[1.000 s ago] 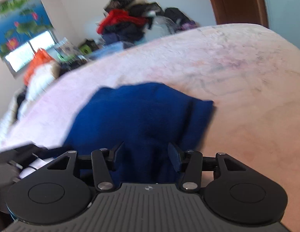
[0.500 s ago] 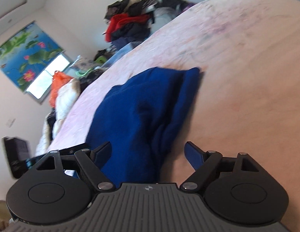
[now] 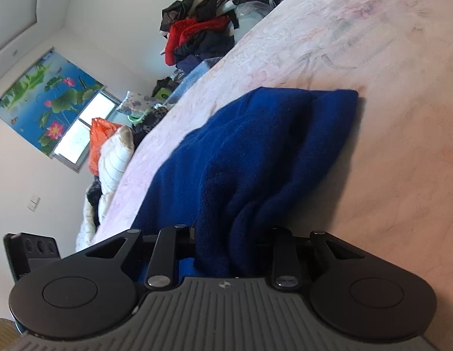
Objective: Fold small clothes
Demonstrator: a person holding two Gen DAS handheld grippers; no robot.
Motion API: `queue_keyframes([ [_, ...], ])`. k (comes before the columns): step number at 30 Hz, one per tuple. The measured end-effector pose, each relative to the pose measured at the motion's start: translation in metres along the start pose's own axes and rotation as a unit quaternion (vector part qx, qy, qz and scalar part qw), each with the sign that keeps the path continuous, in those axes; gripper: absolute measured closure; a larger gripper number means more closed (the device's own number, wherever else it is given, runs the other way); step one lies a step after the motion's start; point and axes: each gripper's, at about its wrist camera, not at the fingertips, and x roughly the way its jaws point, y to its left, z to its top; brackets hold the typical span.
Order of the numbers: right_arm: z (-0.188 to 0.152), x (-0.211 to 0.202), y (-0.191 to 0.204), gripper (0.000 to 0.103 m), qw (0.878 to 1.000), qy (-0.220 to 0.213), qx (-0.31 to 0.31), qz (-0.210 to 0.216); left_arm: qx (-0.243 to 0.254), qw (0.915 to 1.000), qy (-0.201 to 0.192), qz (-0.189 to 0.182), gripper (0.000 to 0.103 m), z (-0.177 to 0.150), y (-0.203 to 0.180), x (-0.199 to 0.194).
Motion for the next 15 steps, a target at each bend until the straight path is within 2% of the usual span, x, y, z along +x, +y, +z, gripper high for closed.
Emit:
queue_keyframes([
  [2,-0.002,0.001,0.009,0.074,1.000,0.000,-0.014,-0.005,0.010,0.9999,0.001,0.009,0.082,-0.002,-0.002,0.000],
  [3,-0.003,0.003,0.011,0.072,1.000,0.002,-0.020,-0.023,0.015,0.9998,0.005,0.014,0.082,-0.004,-0.003,0.001],
  [5,-0.005,0.004,0.009,0.063,0.998,0.006,-0.026,-0.056,0.019,0.9994,0.006,0.027,0.079,-0.008,-0.008,0.000],
  [8,-0.013,-0.012,0.008,0.055,0.998,-0.001,-0.018,-0.054,0.030,0.9985,0.001,0.047,0.070,-0.012,-0.015,-0.009],
  [10,-0.021,-0.026,0.010,0.049,0.998,-0.003,-0.029,-0.064,0.035,0.9974,0.002,0.063,0.056,-0.016,-0.018,-0.013],
  [14,-0.043,-0.050,0.015,0.049,0.995,0.012,-0.062,-0.073,0.059,0.9937,-0.006,0.096,0.053,-0.030,-0.029,-0.026],
  [15,-0.048,-0.054,0.017,0.052,0.995,0.018,-0.072,-0.074,0.071,0.9921,-0.007,0.103,0.053,-0.034,-0.032,-0.029],
])
